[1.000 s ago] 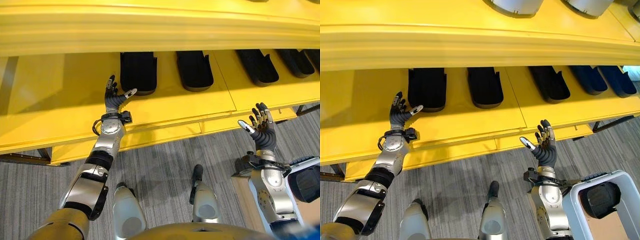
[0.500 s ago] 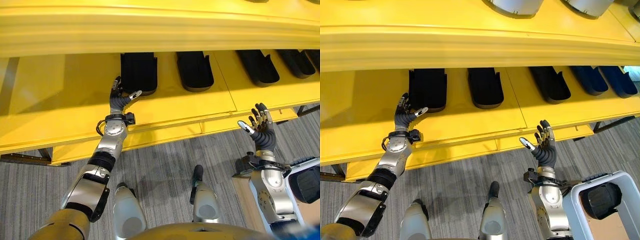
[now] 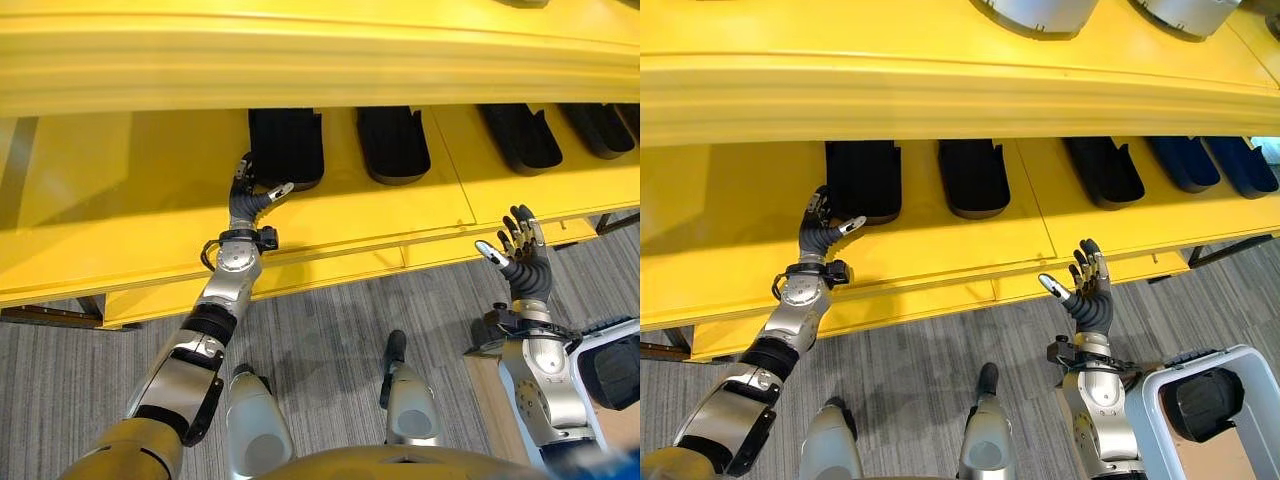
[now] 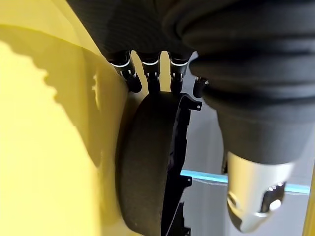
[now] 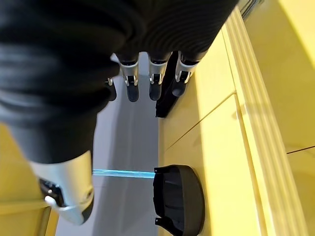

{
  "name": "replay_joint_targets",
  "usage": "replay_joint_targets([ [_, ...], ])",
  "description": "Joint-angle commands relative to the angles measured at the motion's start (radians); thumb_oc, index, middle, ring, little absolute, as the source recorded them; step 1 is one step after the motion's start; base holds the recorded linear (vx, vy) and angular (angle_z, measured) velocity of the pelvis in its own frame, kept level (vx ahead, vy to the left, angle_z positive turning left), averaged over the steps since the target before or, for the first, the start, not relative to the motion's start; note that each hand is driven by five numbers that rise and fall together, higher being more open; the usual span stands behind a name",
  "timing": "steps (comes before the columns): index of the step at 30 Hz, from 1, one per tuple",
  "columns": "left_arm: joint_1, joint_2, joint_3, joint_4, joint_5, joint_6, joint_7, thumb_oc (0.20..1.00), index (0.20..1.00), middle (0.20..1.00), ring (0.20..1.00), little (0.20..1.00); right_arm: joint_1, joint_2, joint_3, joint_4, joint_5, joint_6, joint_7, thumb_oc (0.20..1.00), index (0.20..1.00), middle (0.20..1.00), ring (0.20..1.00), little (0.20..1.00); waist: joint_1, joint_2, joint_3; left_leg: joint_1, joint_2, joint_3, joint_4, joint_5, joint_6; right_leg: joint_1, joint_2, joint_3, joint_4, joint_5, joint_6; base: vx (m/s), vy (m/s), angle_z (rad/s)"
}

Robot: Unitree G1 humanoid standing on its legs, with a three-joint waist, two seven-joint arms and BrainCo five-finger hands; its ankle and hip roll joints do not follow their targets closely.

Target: Move parts from the plastic box to the shelf.

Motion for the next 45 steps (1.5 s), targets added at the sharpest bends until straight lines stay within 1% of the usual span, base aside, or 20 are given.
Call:
replay_joint_targets([
  [1, 0.043, -0.083, -0.066, 0.011, 0.023, 0.054, -0.052, 1.000, 1.000, 1.000, 1.000, 1.000, -0.013, -0.063, -0.067, -0.110, 0.017, -0.056, -0.003, 1.000, 1.000, 1.000, 1.000, 1.000, -0.017, 0.037, 0.031, 0.073, -0.018, 0.006, -0.198, 0.119, 0.053, 0.042, 0.002, -0.017, 0.115, -0.055, 0.013, 0.00, 0.000, 0.00],
  [13, 0.057, -0.090, -0.069, 0.005, 0.016, 0.054, -0.058, 1.000, 1.000, 1.000, 1.000, 1.000, -0.003, -0.064, -0.063, -0.112, 0.014, -0.051, 0.003, 1.000, 1.000, 1.000, 1.000, 1.000, -0.015, 0.039, 0.030, 0.070, -0.017, 0.008, -0.192, 0.117, 0.054, 0.041, 0.002, -0.014, 0.115, -0.054, 0.012, 0.00, 0.000, 0.00],
  [20, 0.091, -0.070, -0.026, -0.019, -0.007, 0.050, -0.060, 1.000, 1.000, 1.000, 1.000, 1.000, -0.004, -0.062, -0.068, -0.108, 0.013, -0.049, 0.007, 1.000, 1.000, 1.000, 1.000, 1.000, -0.010, 0.044, 0.025, 0.069, -0.017, 0.005, -0.193, 0.118, 0.054, 0.044, 0.002, -0.016, 0.113, -0.055, 0.011, 0.00, 0.000, 0.00],
  [25, 0.155, -0.035, 0.033, -0.066, -0.031, 0.045, -0.068, 1.000, 1.000, 1.000, 1.000, 1.000, -0.004, -0.057, -0.078, -0.106, 0.011, -0.046, 0.010, 1.000, 1.000, 1.000, 1.000, 1.000, -0.001, 0.052, 0.024, 0.069, -0.021, 0.004, -0.196, 0.121, 0.055, 0.049, 0.000, -0.020, 0.111, -0.055, 0.010, 0.00, 0.000, 0.00],
  [32, 0.264, 0.023, 0.104, -0.170, -0.008, 0.039, -0.093, 1.000, 1.000, 1.000, 1.000, 1.000, -0.003, -0.046, -0.107, -0.103, 0.003, -0.049, 0.017, 1.000, 1.000, 1.000, 1.000, 1.000, 0.016, 0.063, 0.020, 0.075, -0.026, 0.000, -0.203, 0.122, 0.057, 0.057, -0.004, -0.026, 0.111, -0.056, 0.010, 0.00, -0.001, -0.02],
  [40, 0.356, 0.050, 0.134, -0.278, 0.003, 0.035, -0.134, 1.000, 1.000, 1.000, 1.000, 1.000, -0.003, -0.034, -0.127, -0.101, 0.000, -0.045, 0.028, 1.000, 1.000, 1.000, 1.000, 1.000, 0.027, 0.072, 0.009, 0.086, -0.032, -0.003, -0.215, 0.124, 0.060, 0.071, -0.008, -0.033, 0.103, -0.055, 0.012, 0.00, 0.000, 0.00],
  [45, 0.415, 0.049, 0.145, -0.331, -0.022, 0.037, -0.163, 1.000, 1.000, 1.000, 1.000, 1.000, -0.013, -0.026, -0.128, -0.089, -0.003, -0.042, 0.028, 1.000, 1.000, 1.000, 1.000, 1.000, 0.028, 0.078, -0.008, 0.104, -0.035, -0.002, -0.242, 0.137, 0.061, 0.083, -0.011, -0.036, 0.094, -0.054, 0.014, 0.00, -0.003, 0.01],
])
